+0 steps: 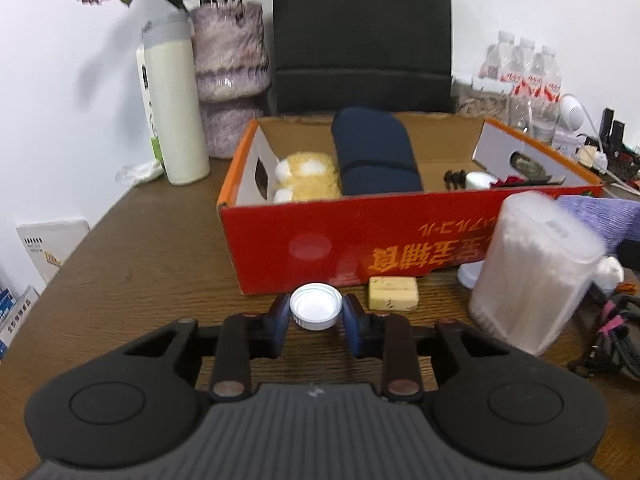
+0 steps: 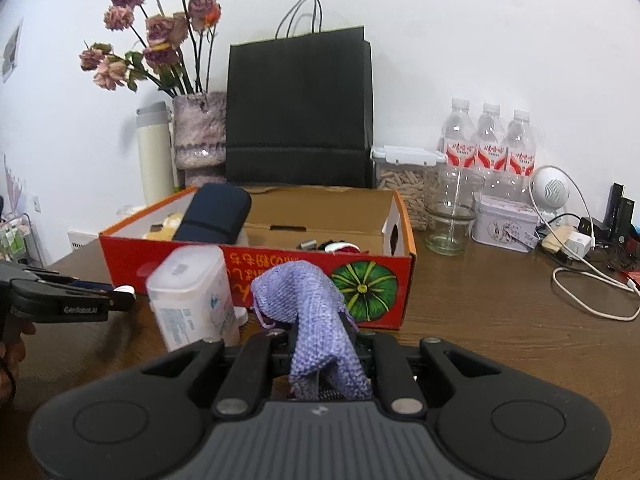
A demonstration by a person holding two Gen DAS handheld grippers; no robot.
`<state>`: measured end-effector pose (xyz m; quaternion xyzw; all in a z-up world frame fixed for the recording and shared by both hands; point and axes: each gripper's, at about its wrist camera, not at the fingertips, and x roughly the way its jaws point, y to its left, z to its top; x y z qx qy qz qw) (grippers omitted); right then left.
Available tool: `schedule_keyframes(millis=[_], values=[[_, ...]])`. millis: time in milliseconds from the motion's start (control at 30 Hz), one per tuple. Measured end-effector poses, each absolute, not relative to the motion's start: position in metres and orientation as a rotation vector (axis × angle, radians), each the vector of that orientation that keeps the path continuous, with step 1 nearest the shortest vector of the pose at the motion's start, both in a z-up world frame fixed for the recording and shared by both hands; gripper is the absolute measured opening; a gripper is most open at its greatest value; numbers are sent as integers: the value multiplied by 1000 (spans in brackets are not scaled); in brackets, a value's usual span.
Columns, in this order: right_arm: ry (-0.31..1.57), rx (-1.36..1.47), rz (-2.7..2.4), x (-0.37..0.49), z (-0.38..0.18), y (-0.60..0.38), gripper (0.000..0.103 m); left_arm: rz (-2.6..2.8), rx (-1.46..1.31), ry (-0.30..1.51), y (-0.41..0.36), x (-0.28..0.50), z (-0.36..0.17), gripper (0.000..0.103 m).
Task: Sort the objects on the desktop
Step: 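Carry the cloth bag and cap into the box and open both grippers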
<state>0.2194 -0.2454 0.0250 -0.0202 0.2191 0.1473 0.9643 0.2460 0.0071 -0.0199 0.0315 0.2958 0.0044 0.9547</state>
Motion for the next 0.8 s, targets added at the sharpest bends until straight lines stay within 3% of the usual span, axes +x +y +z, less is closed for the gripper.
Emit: schedule_keyframes(millis=[367,800], values=[[331,-46,325,200,56,-244,11,-48,56,443,-13,212,27,29],[253,6,318,254,88,-228,11,-97,-58,328,-35,249,64,29]])
